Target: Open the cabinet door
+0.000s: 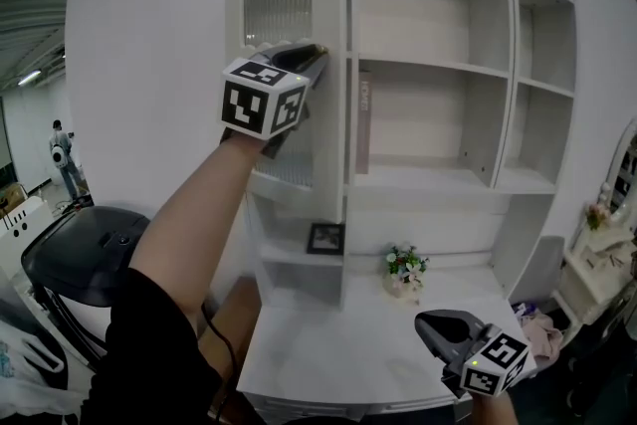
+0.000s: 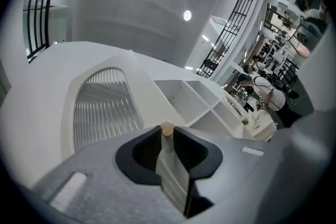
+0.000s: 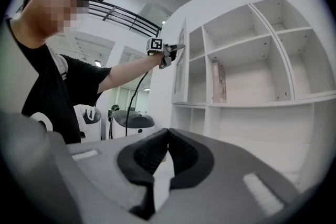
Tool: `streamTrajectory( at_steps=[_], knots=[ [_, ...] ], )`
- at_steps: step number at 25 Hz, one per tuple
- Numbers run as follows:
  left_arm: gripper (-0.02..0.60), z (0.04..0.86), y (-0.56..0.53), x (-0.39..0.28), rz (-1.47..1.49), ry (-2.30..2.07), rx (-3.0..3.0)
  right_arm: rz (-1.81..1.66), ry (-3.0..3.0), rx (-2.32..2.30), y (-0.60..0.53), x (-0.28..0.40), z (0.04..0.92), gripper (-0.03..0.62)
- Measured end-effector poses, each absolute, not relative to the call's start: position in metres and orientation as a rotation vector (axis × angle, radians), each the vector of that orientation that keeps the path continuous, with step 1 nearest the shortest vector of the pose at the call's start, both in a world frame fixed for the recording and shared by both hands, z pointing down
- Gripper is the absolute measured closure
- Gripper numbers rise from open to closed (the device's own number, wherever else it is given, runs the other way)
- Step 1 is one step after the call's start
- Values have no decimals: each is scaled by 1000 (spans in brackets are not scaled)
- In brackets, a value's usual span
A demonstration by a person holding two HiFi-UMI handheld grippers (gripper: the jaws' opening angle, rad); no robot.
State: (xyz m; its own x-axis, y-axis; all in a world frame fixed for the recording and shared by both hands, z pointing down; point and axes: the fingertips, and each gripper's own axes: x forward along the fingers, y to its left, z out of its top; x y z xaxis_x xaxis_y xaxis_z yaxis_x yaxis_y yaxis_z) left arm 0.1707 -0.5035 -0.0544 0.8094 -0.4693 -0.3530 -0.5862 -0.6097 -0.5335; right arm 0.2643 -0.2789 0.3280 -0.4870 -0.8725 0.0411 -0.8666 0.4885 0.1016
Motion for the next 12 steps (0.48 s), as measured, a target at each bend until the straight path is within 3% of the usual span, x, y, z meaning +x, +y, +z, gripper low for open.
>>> streamTrajectory(
  at_steps=[12],
  knots=[
    [505,-55,-459,96,352,743,-2465,-224,-2631,1494,-234,216,301,594]
  ],
)
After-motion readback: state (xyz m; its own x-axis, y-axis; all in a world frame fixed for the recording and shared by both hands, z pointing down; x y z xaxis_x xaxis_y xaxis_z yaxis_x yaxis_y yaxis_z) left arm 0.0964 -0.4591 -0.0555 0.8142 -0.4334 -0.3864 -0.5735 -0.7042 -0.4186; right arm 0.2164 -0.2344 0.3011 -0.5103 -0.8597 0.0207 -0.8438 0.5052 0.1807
